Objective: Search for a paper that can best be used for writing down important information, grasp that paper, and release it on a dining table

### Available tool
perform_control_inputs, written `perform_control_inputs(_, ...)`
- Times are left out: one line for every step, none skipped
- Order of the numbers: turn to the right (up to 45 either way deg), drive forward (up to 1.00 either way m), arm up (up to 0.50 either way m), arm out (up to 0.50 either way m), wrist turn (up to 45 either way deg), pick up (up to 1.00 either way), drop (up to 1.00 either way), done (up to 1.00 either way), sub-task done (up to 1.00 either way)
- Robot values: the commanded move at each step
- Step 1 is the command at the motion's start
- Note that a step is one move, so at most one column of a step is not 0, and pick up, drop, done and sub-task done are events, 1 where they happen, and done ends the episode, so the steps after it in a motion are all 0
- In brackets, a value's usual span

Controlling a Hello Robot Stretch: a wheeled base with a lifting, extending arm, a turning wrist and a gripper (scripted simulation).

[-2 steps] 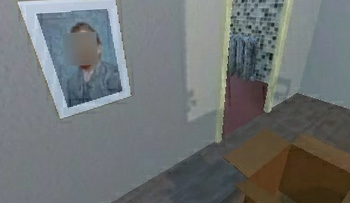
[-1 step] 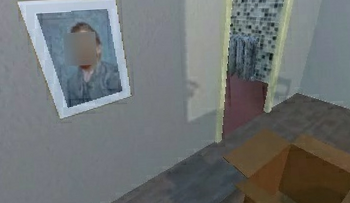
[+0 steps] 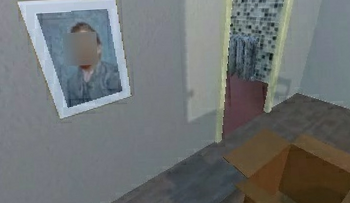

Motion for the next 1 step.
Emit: perform_control_inputs(0.0,0.0,0.0,0.0,0.0,0.0,0.0,1.0,0.0)
